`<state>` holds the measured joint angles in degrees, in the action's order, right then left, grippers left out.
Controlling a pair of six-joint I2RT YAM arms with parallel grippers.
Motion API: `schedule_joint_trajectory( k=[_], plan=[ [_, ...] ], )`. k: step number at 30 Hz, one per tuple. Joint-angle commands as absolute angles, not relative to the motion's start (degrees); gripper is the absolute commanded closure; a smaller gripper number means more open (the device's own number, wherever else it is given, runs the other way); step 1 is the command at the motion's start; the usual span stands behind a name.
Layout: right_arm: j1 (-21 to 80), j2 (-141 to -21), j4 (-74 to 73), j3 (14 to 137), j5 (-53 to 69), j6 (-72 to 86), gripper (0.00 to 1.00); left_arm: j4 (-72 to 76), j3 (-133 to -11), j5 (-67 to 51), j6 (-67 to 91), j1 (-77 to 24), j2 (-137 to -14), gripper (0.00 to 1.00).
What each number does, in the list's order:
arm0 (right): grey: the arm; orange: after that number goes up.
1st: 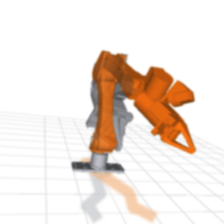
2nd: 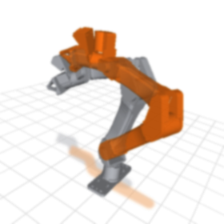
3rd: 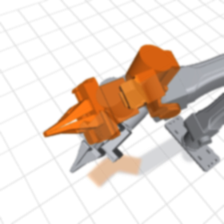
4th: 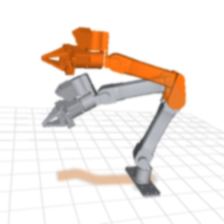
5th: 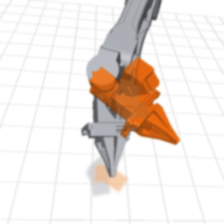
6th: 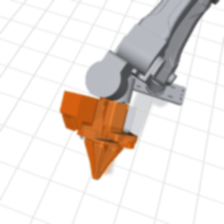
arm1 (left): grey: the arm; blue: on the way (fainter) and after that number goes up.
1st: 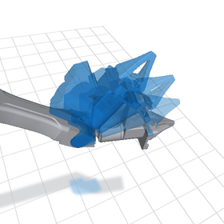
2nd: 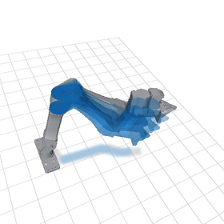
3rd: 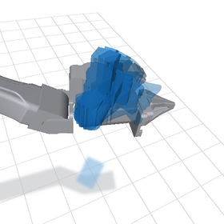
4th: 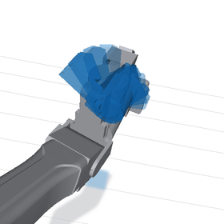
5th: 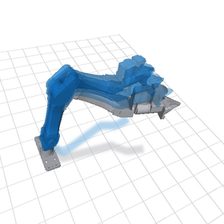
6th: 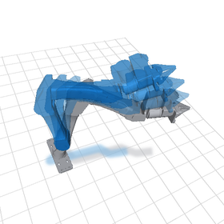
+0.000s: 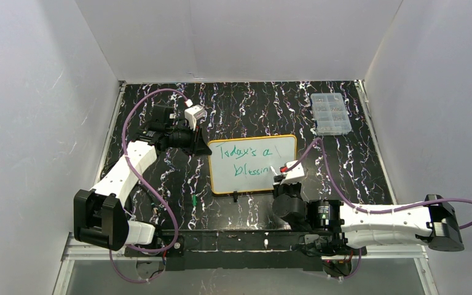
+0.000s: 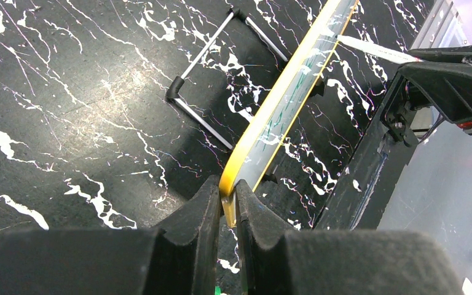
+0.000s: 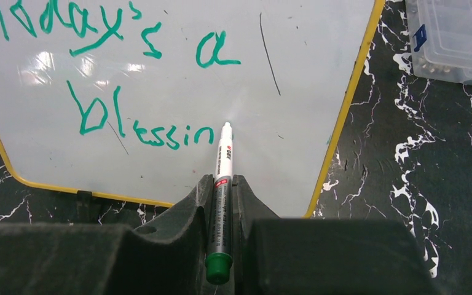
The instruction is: Write a sentence on the whiteboard
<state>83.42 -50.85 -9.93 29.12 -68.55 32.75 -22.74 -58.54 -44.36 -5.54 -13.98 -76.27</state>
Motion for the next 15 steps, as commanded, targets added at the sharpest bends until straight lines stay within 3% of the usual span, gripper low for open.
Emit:
schedule_joint_trajectory(
  k=[1,15],
  plan=[
    [83.41,-51.22,-5.03,30.48,-70.49,29.59,0.99,-22.75,-58.97,-44.60,-6.23,-13.58,-74.09,1.00],
    [83.41,-51.66,-14.02,30.23,-66.96,38.59,0.99,-22.74,-58.94,-44.54,-6.28,-13.55,-73.98,1.00]
  ],
)
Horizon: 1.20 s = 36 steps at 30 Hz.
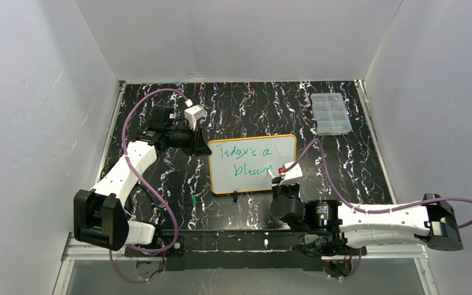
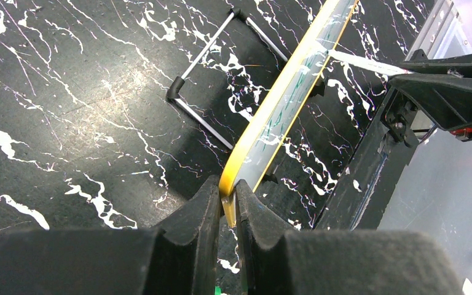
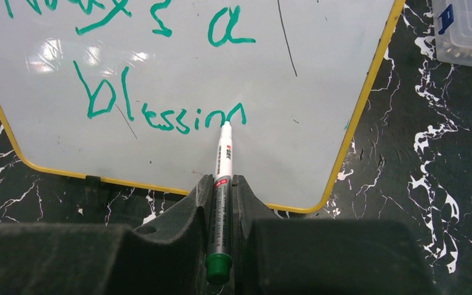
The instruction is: Write a sentence on the whiteboard
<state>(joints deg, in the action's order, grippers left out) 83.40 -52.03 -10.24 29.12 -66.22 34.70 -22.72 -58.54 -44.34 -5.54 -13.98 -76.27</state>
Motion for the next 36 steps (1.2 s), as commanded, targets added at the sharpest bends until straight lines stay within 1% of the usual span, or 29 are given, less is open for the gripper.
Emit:
schedule_joint_trajectory(
  k=[1,12,17,23,36],
  plan=[
    [83.46,-51.47,-14.43,30.19,-67.19,38.86,0.99,-22.74,-58.95,-44.51,-6.29,-13.56,-74.00,1.00],
    [83.48,-50.76,-12.63,31.54,-70.75,34.70,0.99,-22.72,-58.96,-44.55,-6.20,-13.57,-74.14,1.00],
    [83.47,-50.71,-9.46,31.74,-71.58,31.56,0.99,-22.76,-58.98,-44.63,-6.17,-13.60,-74.20,1.00],
    [83.44,-51.01,-8.91,31.69,-71.56,30.76,0.99,-22.72,-59.01,-44.65,-6.29,-13.62,-74.18,1.00],
    [83.66,-52.60,-17.96,30.04,-65.49,42.91,0.99,-22.76,-58.99,-44.56,-6.31,-13.62,-74.03,1.00]
  ],
)
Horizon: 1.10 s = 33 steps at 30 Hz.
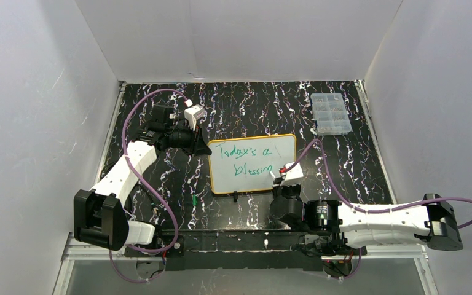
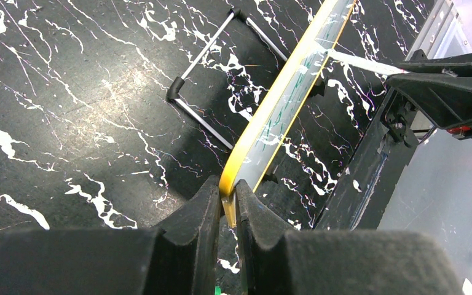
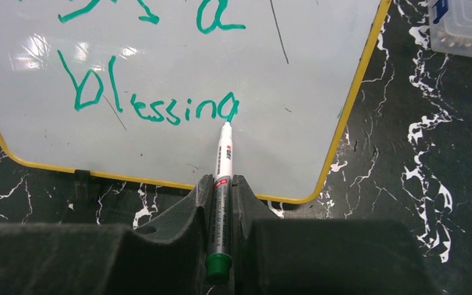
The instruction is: Write a sentence on the whiteboard
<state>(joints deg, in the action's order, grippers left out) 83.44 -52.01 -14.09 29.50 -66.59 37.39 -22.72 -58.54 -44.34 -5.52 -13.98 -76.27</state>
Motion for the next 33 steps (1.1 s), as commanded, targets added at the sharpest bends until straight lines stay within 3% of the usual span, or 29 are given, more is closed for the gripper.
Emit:
schedule_joint_trajectory(
  k=[1,19,33],
  plan=[
    [83.79,-52.64,-18.49,29.86,-65.22,43.62,0.99,-22.76,-58.98,-44.52,-6.29,-13.58,-74.07,1.00],
    [84.20,-48.28,-4.50,29.54,-64.79,35.02,0.99,-22.76,-58.97,-44.55,-6.23,-13.61,-73.83,1.00],
    [84.16,-45.35,-22.48,30.25,-68.58,44.91,0.99,-22.76,-58.93,-44.45,-6.24,-13.60,-73.90,1.00]
  ],
)
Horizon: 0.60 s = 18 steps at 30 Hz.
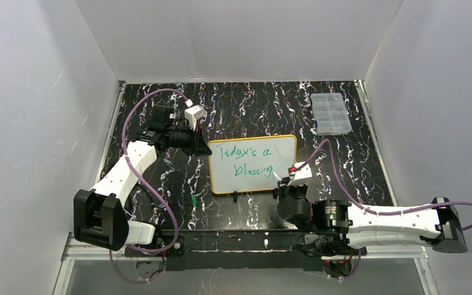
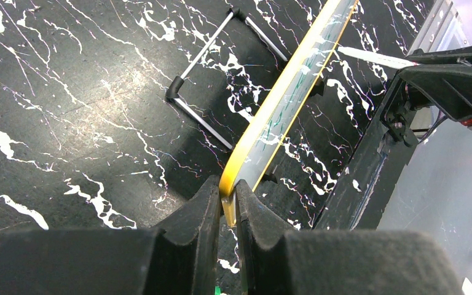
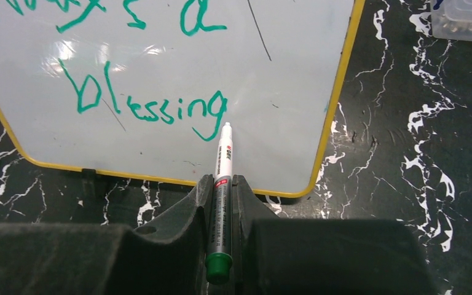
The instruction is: Write a sentence on the whiteboard
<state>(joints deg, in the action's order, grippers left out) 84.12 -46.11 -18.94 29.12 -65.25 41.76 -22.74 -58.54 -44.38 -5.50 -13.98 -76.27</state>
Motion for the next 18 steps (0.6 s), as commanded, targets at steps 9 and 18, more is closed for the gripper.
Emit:
schedule_joint_trajectory(
  k=[9,18],
  plan=[
    [84.20,-47.80,-21.46,30.37,-69.41,44.58,0.99,-22.74,-58.84,-44.47,-6.19,-13.55,-73.90,1.00],
    [84.19,-48.53,-20.92,30.91,-70.14,43.97,0.99,-22.77,-58.97,-44.56,-6.22,-13.58,-73.93,1.00]
  ],
)
